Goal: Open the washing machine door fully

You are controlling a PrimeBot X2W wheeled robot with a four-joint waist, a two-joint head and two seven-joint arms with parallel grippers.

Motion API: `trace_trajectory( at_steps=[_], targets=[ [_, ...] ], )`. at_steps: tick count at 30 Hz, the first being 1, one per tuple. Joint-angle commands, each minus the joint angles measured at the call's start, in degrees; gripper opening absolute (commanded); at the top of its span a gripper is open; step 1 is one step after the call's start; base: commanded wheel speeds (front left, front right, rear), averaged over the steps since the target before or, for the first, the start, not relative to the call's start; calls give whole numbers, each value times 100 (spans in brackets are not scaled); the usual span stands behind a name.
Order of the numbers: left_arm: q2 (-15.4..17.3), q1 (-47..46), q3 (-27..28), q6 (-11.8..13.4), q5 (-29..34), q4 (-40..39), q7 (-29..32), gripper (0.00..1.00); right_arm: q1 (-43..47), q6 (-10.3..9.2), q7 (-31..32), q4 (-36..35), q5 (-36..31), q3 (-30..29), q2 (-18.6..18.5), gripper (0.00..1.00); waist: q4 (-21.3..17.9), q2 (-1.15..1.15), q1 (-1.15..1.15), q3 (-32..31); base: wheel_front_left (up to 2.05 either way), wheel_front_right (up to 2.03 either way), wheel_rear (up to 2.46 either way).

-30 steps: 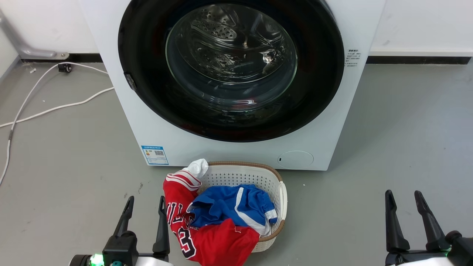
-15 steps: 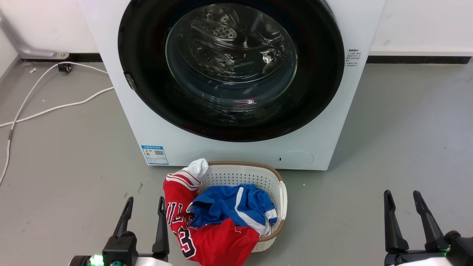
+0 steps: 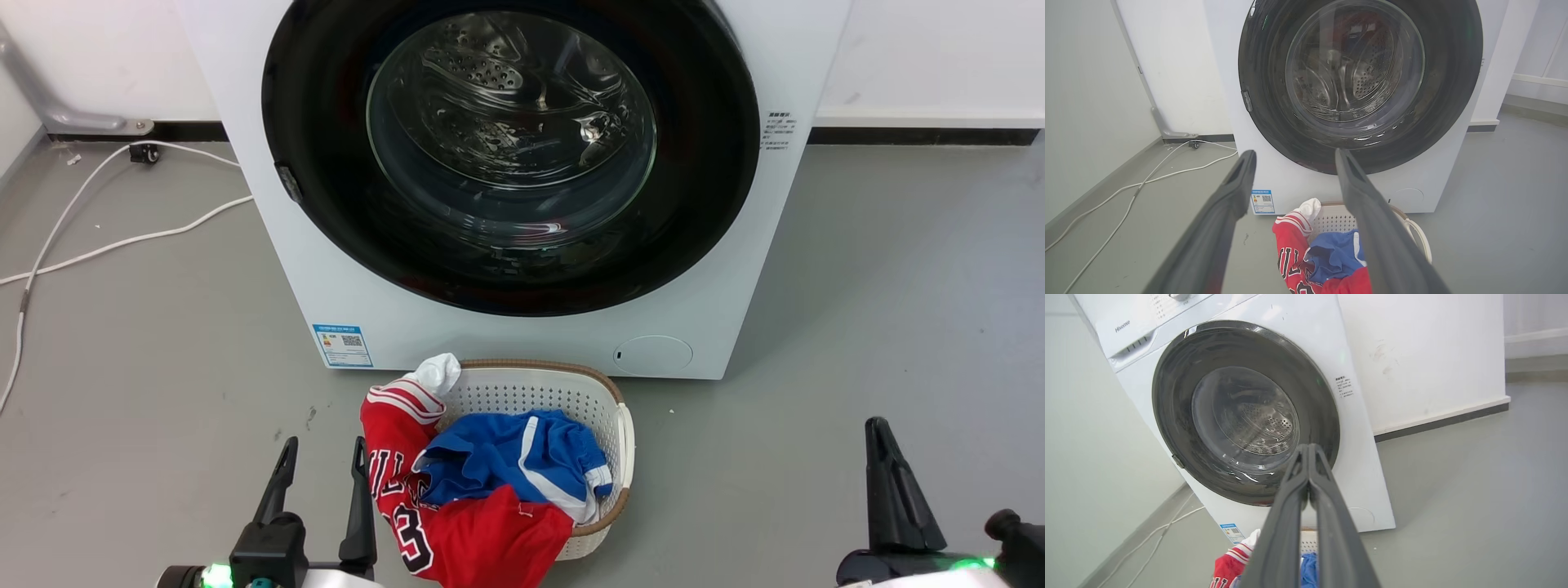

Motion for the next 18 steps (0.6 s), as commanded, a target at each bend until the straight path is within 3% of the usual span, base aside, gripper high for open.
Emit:
trace_trajectory(
  at_steps=[1,7,11,18],
  targets=[
    [-11,50,-5,19,33,16,-16,100,-45,-2,-14,9,291,39,1,0,0,0,0,-3,0,0,0],
    [-12,49,-25,35,32,30,-16,100,-91,-1,-14,56,2062,90,-1,0,11,0,0,-21,0,0,0],
    [-13,65,-37,40,18,38,-16,100,-89,-1,-14,272,3668,292,4,0,18,0,0,-36,0,0,0],
    [-14,83,-37,43,10,44,-16,100,-103,-1,-13,430,5931,609,1,0,12,0,0,-45,0,0,0]
  ],
)
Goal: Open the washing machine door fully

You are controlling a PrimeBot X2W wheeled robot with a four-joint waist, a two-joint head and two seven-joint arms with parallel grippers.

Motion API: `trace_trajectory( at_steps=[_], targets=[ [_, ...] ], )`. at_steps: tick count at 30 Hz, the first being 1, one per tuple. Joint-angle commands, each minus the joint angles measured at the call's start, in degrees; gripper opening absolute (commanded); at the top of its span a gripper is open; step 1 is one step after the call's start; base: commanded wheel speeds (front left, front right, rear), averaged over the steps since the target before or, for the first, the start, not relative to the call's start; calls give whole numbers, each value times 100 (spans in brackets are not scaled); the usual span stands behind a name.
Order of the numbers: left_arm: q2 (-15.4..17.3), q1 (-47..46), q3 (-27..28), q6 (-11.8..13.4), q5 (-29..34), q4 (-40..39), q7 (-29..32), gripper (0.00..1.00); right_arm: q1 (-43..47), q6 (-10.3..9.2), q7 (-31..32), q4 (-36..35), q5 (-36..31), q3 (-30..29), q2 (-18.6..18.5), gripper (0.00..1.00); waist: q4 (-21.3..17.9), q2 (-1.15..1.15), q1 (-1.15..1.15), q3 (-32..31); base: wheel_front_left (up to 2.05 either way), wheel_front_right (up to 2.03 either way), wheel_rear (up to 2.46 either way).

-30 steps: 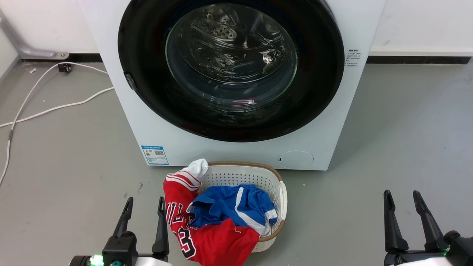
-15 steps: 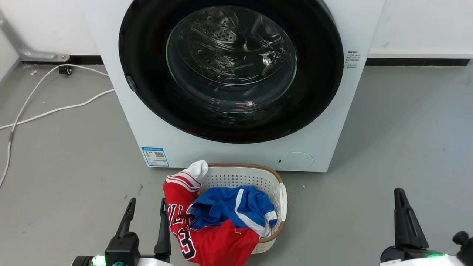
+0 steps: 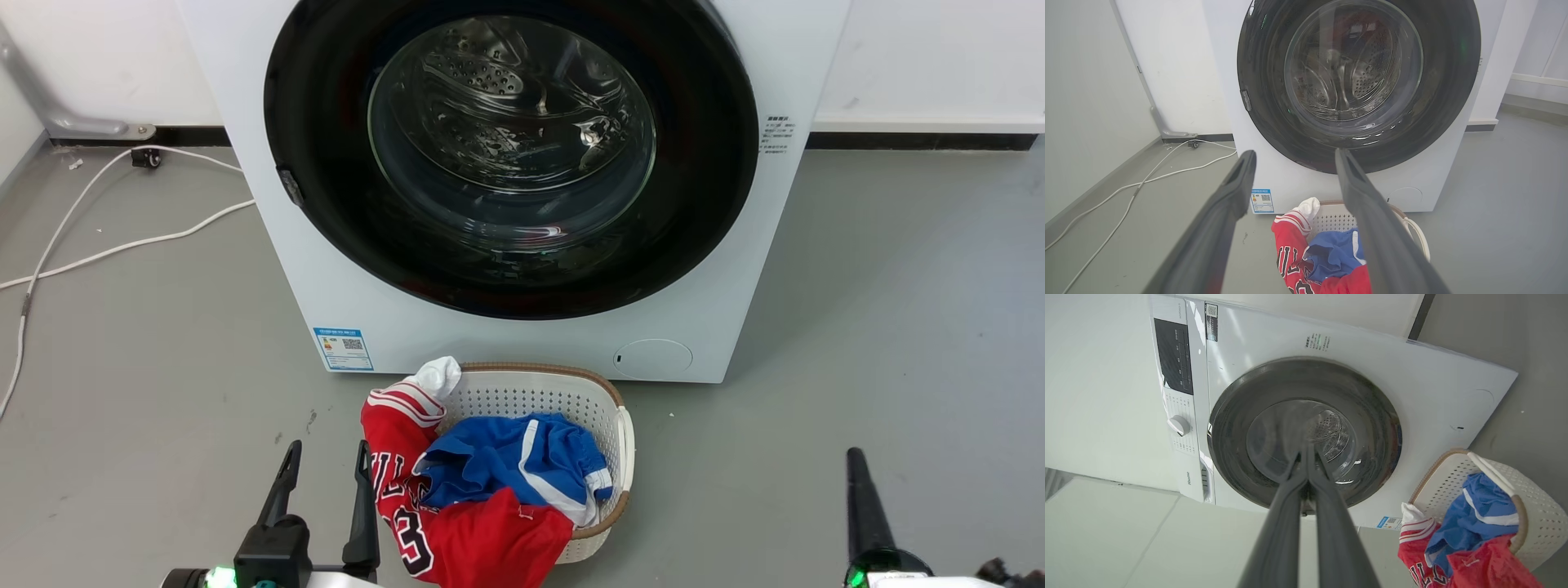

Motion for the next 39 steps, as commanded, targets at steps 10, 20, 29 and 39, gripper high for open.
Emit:
trace_trajectory(
  at_steps=[10,20,29,39],
  targets=[
    [-11,46,37,-2,3,10,-16,100,64,0,583,-577,2077,184,-1,0,-13,0,0,31,0,0,0],
    [-12,59,61,20,54,-13,-16,100,258,0,1590,-732,2762,-338,2,0,-10,0,0,62,0,0,0],
    [-12,13,48,9,122,-33,-16,100,102,1,1638,-671,2771,-386,1,0,-15,0,0,140,0,0,0],
    [47,-251,24,51,189,-142,-16,100,-674,1,1807,-247,2822,-1149,1,0,64,0,0,511,0,0,0]
  ],
)
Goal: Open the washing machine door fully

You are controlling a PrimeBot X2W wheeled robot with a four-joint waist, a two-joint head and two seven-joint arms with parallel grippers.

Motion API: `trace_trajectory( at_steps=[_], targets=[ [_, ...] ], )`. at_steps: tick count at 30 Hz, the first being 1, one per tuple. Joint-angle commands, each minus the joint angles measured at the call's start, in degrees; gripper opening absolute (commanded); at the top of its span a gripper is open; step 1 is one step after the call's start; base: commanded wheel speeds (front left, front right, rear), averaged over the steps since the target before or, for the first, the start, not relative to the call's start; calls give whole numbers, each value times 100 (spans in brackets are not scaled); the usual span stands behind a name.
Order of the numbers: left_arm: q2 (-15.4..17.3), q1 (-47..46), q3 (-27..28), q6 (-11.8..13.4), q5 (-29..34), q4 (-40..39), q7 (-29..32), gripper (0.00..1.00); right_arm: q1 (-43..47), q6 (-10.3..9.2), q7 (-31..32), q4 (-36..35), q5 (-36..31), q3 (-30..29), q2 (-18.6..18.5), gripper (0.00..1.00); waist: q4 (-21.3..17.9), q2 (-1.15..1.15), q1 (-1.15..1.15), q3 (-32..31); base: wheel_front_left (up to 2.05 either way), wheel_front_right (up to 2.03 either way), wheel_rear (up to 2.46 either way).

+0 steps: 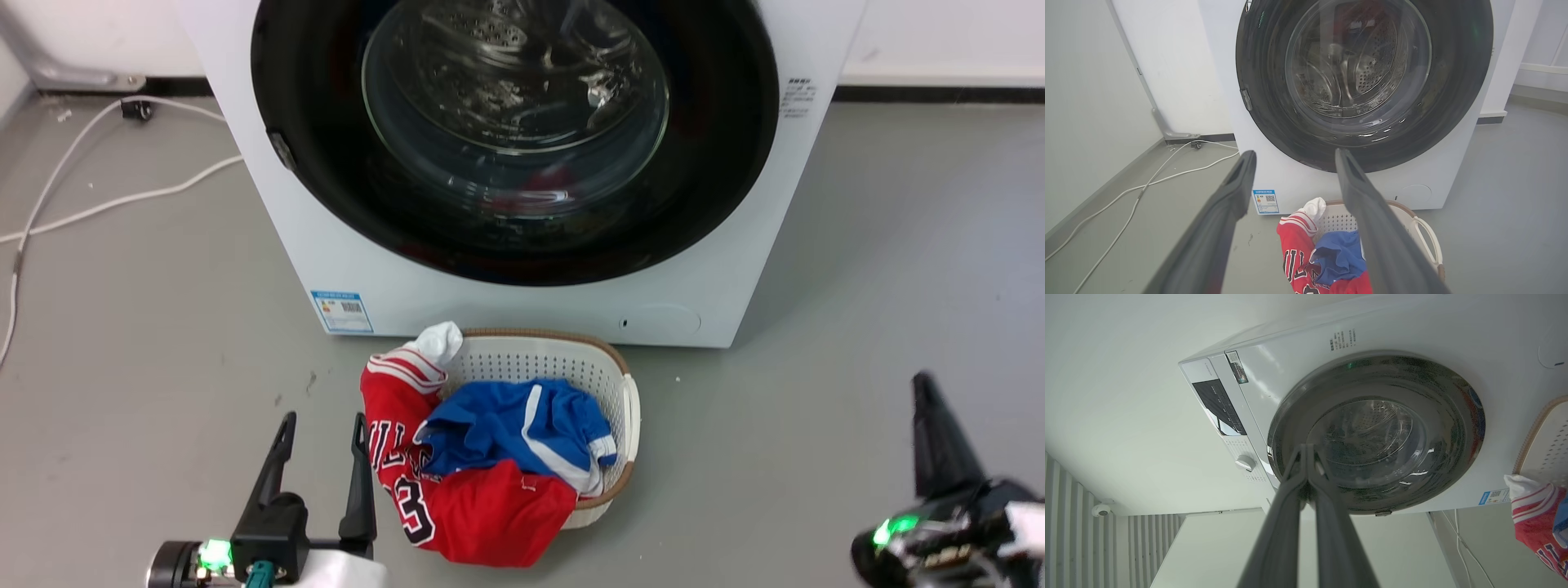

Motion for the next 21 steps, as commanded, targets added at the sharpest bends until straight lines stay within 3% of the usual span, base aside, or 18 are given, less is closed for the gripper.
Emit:
trace_trajectory(
  at_steps=[1,5,11,21],
  targets=[
    [22,-118,22,33,26,-52,-15,100,-310,2,74,67,-69,-155,1,0,17,0,0,196,0,0,0],
    [50,-322,13,-1,7,-120,-15,100,-995,2,253,313,-171,-612,-58,0,33,0,0,578,0,0,0],
    [98,-712,6,-44,13,-235,-15,100,-2155,2,484,836,-443,-948,-428,0,106,0,0,1180,0,0,0],
    [83,-1466,-56,-98,-17,-363,-15,100,-4520,2,894,2199,-847,-676,-1303,0,249,0,0,2176,0,0,0]
  ],
)
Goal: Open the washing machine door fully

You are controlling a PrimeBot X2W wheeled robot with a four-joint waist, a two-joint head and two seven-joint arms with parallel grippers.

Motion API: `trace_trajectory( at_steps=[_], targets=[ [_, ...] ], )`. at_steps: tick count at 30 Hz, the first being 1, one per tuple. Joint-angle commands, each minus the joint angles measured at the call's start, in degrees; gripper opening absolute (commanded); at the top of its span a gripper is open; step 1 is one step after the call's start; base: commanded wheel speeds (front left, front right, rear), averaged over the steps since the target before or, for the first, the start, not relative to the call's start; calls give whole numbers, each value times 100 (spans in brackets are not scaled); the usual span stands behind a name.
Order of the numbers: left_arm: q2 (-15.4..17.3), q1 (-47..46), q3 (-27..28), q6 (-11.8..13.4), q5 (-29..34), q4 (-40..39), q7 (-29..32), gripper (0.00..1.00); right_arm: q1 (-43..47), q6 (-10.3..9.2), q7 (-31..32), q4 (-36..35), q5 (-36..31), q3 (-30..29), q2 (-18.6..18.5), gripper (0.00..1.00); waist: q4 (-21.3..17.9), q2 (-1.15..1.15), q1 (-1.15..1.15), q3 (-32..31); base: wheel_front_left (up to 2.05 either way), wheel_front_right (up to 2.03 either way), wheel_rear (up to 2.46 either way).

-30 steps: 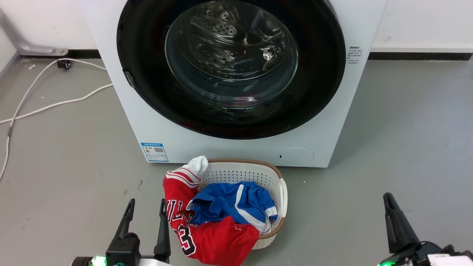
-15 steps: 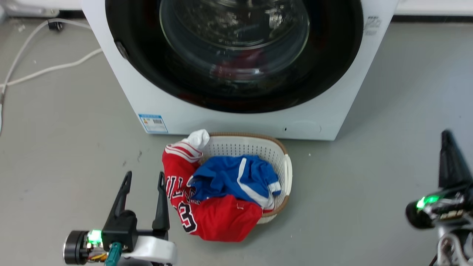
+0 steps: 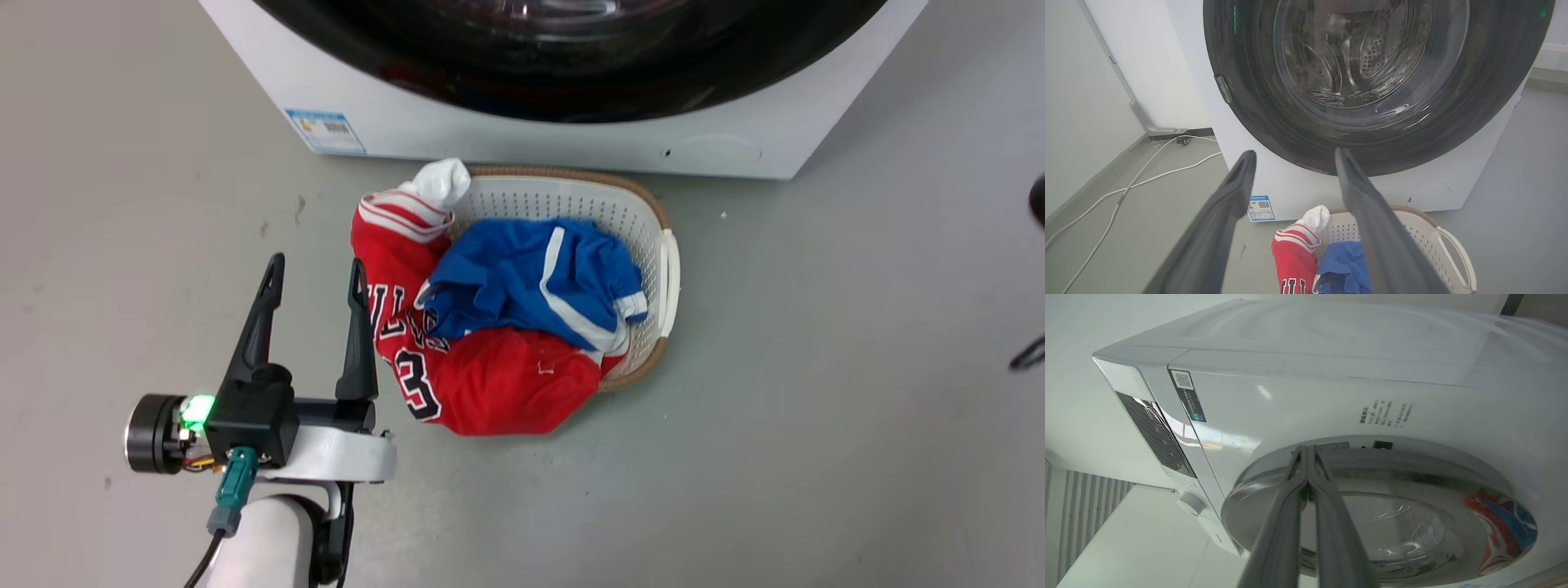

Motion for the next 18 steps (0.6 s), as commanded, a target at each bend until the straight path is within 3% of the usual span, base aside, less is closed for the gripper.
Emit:
trace_trajectory(
  at_steps=[1,9,18],
  targets=[
    [8,-81,4,-30,-15,-13,-14,100,-176,2,48,101,-25,50,-50,0,53,0,-1,231,0,0,0],
    [-20,-366,-71,-41,-41,-48,-14,100,-1570,2,565,934,-242,587,-463,0,180,0,-1,692,0,0,0],
    [-61,-523,-118,-32,-93,-26,-14,100,-2522,2,1186,1401,-702,1320,-737,0,322,0,-1,936,0,0,0]
  ],
)
